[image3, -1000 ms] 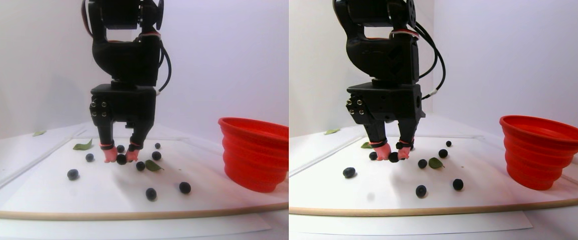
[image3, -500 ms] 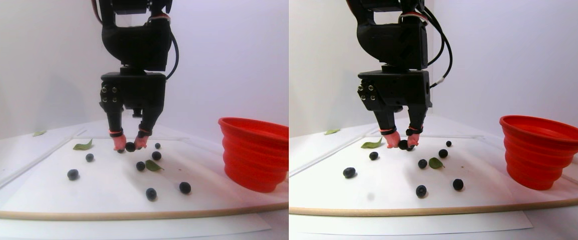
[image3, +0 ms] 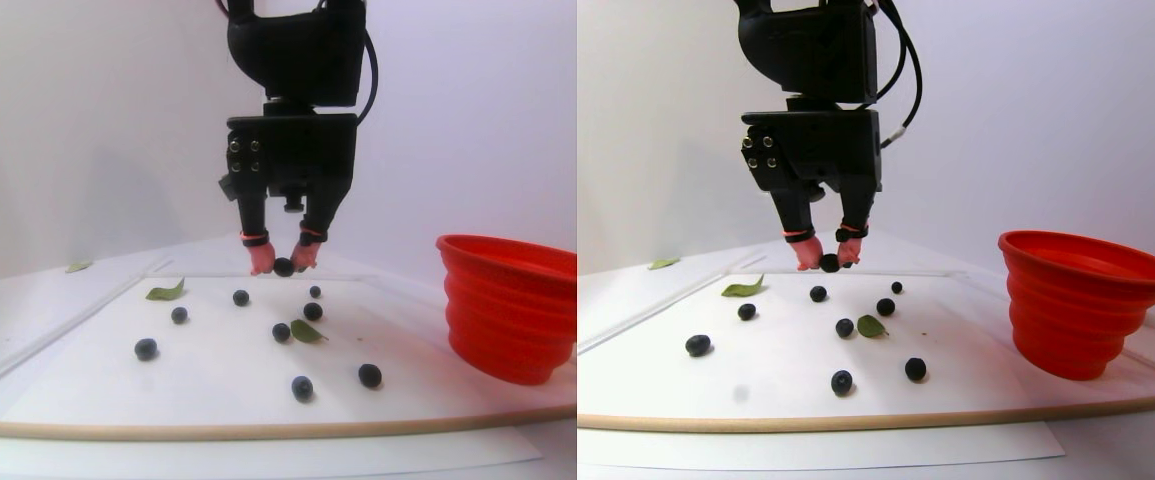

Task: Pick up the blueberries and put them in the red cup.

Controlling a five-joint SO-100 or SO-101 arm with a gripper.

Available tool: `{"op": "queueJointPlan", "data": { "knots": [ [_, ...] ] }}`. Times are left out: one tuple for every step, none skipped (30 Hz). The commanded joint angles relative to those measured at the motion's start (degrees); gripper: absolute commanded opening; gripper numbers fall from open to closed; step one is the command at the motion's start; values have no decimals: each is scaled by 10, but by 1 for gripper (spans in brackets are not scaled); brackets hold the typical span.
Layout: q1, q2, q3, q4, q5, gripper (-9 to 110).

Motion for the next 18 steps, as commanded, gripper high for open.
{"op": "queueJointPlan", "data": {
  "knots": [
    [18,72,-1,11,-5,10],
    [22,77,-1,14,-7,10],
    [25,82,-2,18,-9,10],
    [28,88,-3,23,-11,10],
    [29,95,-4,29,-11,10],
    [30,102,-6,38,-11,10],
    [31,109,-7,45,-13,10],
    [33,117,-7,50,-14,10],
    [36,126,-7,56,-15,10],
    [38,132,-7,60,-16,10],
    [40,136,-7,62,-17,10],
    [42,141,-7,65,-18,10],
    [46,145,-6,67,-20,10],
    [48,149,-5,68,-22,10],
    [51,151,-5,69,-24,10],
    [54,155,-5,71,-26,10],
    [59,157,-5,73,-28,10],
    [62,161,-5,76,-31,10]
  ]
}}
